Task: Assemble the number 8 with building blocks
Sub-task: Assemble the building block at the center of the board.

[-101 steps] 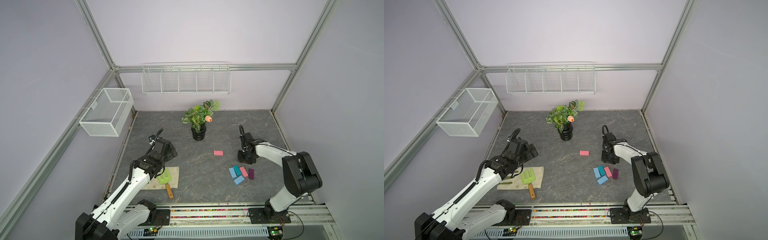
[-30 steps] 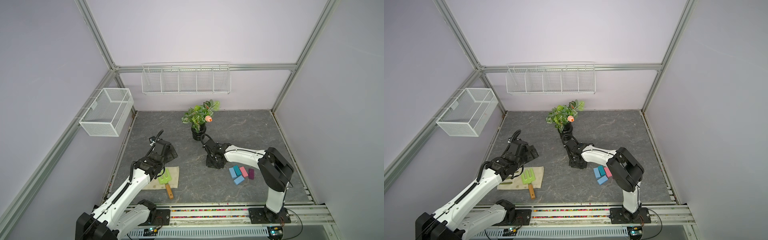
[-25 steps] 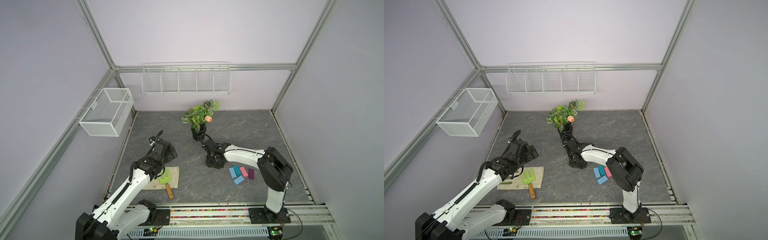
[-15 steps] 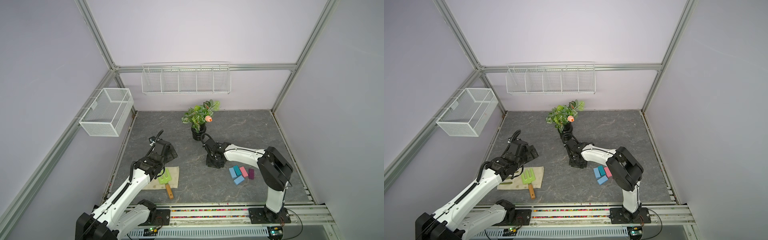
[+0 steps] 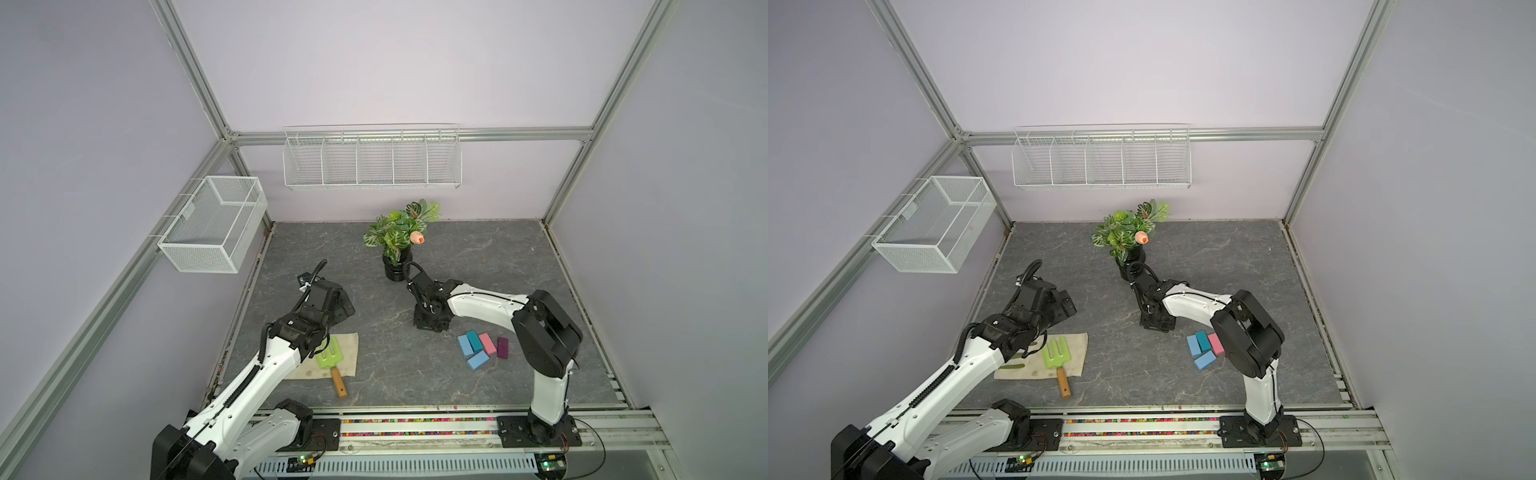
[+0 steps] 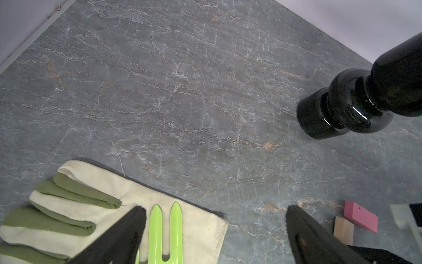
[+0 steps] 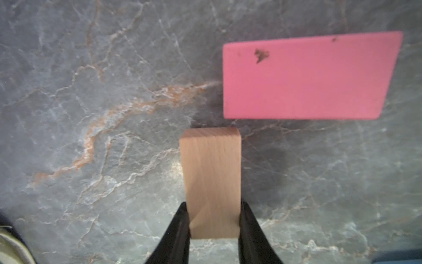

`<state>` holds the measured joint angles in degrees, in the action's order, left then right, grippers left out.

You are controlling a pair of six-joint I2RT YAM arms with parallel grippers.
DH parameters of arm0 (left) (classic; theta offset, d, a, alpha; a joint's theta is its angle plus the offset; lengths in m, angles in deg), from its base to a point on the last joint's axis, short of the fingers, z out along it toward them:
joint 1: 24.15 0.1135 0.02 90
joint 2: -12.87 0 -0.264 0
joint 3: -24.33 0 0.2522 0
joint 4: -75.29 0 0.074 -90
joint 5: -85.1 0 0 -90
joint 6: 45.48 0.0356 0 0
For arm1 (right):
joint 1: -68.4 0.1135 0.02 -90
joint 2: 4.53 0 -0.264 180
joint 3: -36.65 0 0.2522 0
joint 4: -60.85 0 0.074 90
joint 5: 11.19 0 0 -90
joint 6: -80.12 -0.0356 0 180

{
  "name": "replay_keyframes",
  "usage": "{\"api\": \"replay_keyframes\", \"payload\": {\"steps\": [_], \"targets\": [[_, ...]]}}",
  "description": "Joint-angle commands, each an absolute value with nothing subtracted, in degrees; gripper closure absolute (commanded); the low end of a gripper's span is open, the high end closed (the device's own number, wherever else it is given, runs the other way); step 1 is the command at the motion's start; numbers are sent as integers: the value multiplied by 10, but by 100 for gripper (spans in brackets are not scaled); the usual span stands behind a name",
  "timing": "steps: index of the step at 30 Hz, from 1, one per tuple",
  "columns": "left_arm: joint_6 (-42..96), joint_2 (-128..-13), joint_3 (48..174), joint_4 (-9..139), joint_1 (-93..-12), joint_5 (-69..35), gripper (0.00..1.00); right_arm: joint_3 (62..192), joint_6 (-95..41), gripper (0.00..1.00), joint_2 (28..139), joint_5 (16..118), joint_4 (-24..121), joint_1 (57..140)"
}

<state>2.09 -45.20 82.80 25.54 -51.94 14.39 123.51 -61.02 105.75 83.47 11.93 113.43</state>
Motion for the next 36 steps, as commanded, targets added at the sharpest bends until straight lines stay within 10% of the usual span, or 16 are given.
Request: {"api": "replay_keyframes", "payload": {"steps": [1, 36], "targets": [[17, -454, 825, 262, -522, 155, 0, 1236, -608, 88, 1080, 825, 124, 1130], [21, -455, 825, 259, -522, 156, 1, 1232, -621, 57, 1079, 829, 132, 1130]]}}
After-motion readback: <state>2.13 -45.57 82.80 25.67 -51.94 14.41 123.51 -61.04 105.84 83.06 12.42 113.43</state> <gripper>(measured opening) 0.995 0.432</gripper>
